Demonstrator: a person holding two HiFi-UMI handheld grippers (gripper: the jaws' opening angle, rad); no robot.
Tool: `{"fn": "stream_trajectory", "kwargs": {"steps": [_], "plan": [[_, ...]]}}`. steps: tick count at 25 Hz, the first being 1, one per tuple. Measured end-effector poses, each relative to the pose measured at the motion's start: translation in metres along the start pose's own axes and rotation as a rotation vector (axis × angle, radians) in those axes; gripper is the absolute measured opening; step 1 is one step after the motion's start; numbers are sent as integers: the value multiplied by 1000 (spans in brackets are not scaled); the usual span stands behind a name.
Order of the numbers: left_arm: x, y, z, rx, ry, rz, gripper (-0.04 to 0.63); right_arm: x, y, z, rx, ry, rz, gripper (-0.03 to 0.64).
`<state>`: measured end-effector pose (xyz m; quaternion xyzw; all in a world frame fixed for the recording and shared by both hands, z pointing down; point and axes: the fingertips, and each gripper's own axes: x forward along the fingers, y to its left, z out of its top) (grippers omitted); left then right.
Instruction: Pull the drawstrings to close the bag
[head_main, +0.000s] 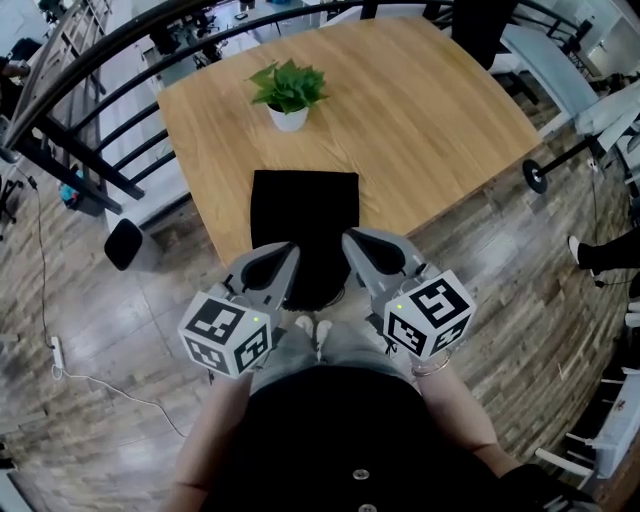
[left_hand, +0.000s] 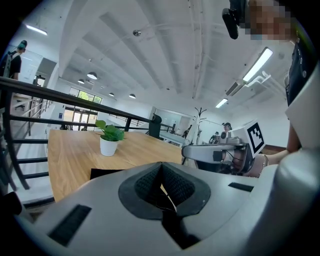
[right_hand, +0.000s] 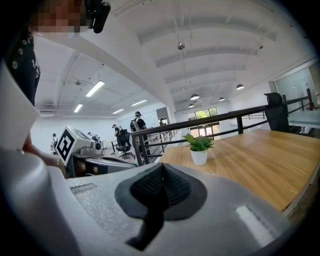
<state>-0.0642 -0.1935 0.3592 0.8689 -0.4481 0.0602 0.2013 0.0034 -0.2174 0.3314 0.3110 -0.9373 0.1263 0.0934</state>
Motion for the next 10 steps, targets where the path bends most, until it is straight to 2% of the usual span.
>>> {"fn": "stream_trajectory", "kwargs": {"steps": [10], "plan": [[8,7,-7,-1,12,10,15,5,-1,-18,0,42,7,-2]]}}
